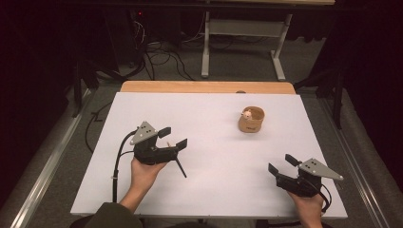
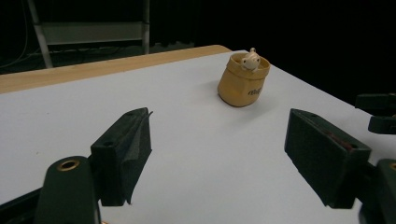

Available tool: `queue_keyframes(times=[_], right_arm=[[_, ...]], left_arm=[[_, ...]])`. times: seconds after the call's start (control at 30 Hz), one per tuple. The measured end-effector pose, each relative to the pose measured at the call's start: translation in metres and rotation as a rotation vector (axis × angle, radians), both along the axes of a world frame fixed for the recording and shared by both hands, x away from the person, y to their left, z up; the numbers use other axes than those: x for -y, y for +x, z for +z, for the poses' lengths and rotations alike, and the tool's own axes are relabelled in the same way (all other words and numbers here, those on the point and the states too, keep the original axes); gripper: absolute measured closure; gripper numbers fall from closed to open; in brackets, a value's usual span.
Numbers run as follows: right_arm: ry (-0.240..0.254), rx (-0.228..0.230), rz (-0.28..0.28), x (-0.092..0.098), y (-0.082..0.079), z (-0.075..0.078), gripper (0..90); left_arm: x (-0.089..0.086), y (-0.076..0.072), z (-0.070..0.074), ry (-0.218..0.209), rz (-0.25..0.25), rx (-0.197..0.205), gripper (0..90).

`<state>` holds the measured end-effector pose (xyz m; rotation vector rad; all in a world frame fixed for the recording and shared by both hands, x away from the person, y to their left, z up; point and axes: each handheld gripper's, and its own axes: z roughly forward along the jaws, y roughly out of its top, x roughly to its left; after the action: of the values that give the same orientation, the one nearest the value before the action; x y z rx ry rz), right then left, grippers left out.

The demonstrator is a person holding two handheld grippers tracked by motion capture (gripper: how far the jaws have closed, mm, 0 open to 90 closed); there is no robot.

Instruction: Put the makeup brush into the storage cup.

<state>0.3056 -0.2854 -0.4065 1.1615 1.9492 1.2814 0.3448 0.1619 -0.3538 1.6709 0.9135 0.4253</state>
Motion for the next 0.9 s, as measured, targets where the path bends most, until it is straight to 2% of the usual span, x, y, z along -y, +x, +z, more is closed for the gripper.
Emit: queue_keyframes(times=[0.9], right_arm=[[-0.002, -0.005, 0.007, -0.001, 0.001, 0.0, 27.7]], left_arm=[[0.029, 0.02, 0.005, 0.011, -0.031, 0.0, 23.5]])
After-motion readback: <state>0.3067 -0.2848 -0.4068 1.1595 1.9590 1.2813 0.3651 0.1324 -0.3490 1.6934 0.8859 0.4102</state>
